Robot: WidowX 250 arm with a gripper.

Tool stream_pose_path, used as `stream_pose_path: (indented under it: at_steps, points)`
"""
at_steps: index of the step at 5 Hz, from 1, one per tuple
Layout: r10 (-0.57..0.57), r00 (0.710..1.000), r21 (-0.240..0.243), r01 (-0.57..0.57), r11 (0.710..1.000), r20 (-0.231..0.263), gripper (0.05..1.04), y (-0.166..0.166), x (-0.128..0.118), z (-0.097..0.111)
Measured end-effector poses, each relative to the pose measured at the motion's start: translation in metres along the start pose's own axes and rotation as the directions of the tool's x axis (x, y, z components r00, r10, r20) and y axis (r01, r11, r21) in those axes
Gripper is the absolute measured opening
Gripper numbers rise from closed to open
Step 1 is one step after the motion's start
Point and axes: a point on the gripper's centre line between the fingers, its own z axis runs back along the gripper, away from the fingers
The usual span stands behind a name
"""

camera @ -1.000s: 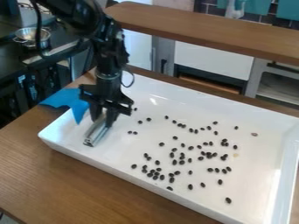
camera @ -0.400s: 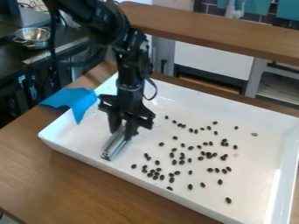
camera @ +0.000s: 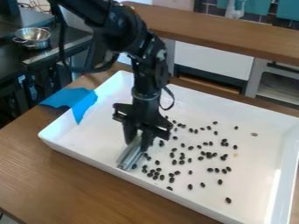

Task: Sweep into pile

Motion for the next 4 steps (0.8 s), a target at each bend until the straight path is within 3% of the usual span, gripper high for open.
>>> stream_pose_path:
  at_steps: [4]
  points:
    - [-0.064,0.997,0.008,0.064,0.998,0.037,0.367,-0.059,-0.015,0.006]
